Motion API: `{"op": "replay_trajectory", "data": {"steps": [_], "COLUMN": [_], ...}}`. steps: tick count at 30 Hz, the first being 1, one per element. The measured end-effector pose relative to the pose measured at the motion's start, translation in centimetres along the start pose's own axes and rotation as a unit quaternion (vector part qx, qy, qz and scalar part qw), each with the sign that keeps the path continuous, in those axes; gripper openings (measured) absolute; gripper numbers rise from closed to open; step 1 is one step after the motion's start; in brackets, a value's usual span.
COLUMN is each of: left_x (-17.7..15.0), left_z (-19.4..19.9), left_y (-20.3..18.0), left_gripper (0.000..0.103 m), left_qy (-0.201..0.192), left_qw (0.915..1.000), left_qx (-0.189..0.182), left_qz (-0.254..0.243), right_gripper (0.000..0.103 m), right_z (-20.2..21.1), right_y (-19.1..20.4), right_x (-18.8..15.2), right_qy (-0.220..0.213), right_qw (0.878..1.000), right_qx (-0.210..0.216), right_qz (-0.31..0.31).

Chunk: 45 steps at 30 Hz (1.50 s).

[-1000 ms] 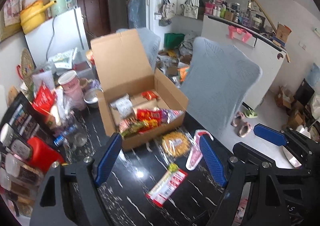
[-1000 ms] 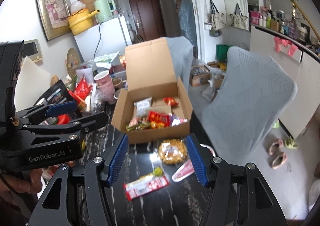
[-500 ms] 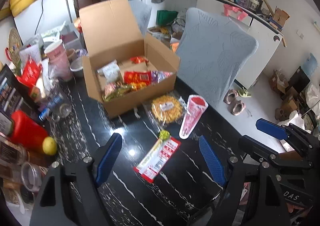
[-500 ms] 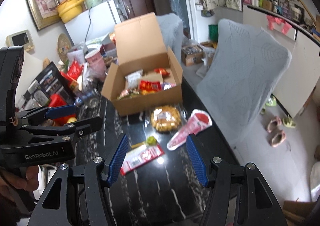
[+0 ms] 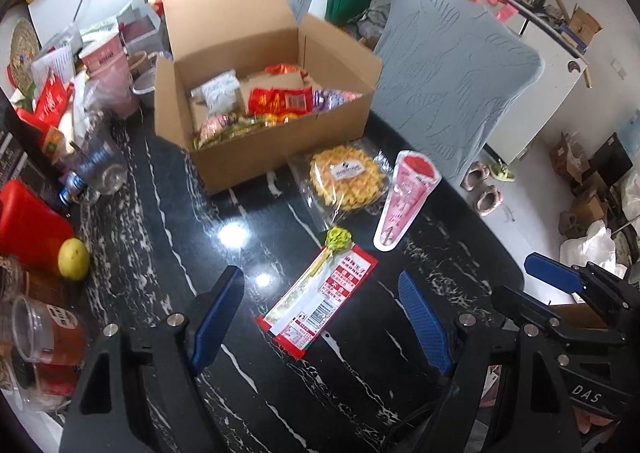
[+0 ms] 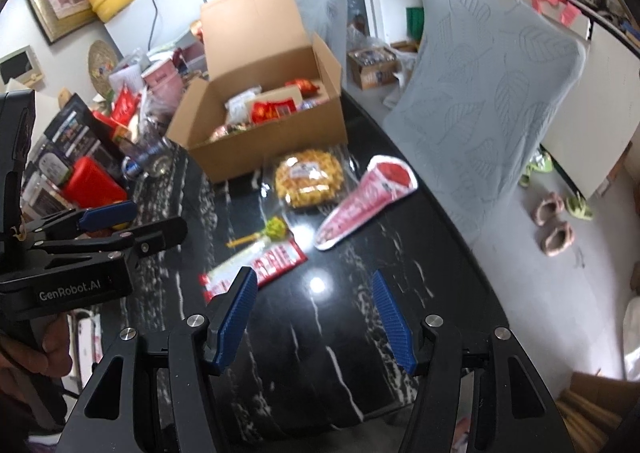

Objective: Organize snacks
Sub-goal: 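Reach the left tool to the green lollipop while the right tool reaches the pink rose packet, then grasp the green lollipop with the left tool while the right tool grasps the pink rose packet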

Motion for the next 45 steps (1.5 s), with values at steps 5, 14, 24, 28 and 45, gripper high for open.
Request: {"op": "replay_trajectory", "data": {"steps": [5, 14, 24, 28, 45], "left_x": [-0.1, 0.9, 2.1, 2.1, 2.7], "left_z": [-3.1, -8.0, -13.1, -14.1, -11.4], "left_y": [0.5, 0.5, 0.9, 0.7, 3.2], "left_gripper": [0.08, 0.077, 0.059, 0.047, 0.025], "left_qy": [0.025, 0.042, 0.08, 0.088, 0.08], "left_qw": [0.9996, 0.999, 0.9966, 0.9955, 0.9956], "left_qx": [-0.005, -0.016, -0.02, -0.034, -0.024], "left_qz": [0.012, 0.004, 0.008, 0.005, 0.043], "right_gripper": [0.06, 0.06, 0.06, 0.06, 0.097], "right_z": [-2.3, -6.1, -10.1, -11.1, -17.0], "right_y": [-0.9, -2.0, -3.4, -3.8, -4.1], "right_x": [0.0, 1.3, 3.4, 4.1, 6.6], "right_qy": [0.025, 0.055, 0.079, 0.086, 0.12], "right_qw": [1.0, 0.998, 0.997, 0.996, 0.99], "right_qx": [-0.001, -0.009, -0.01, -0.008, -0.06], "right_qz": [-0.009, -0.003, -0.004, -0.003, -0.041]}}
Point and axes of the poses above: each gripper's, at about its wrist camera, not at the fingertips, and z roughly against the way its jaws point, y to its left, x to its top, the point moved 2 cm from there along -z, roughly the way its jaws point, and after that the axes turned 6 degrees about -x, right-handed, at the moved point
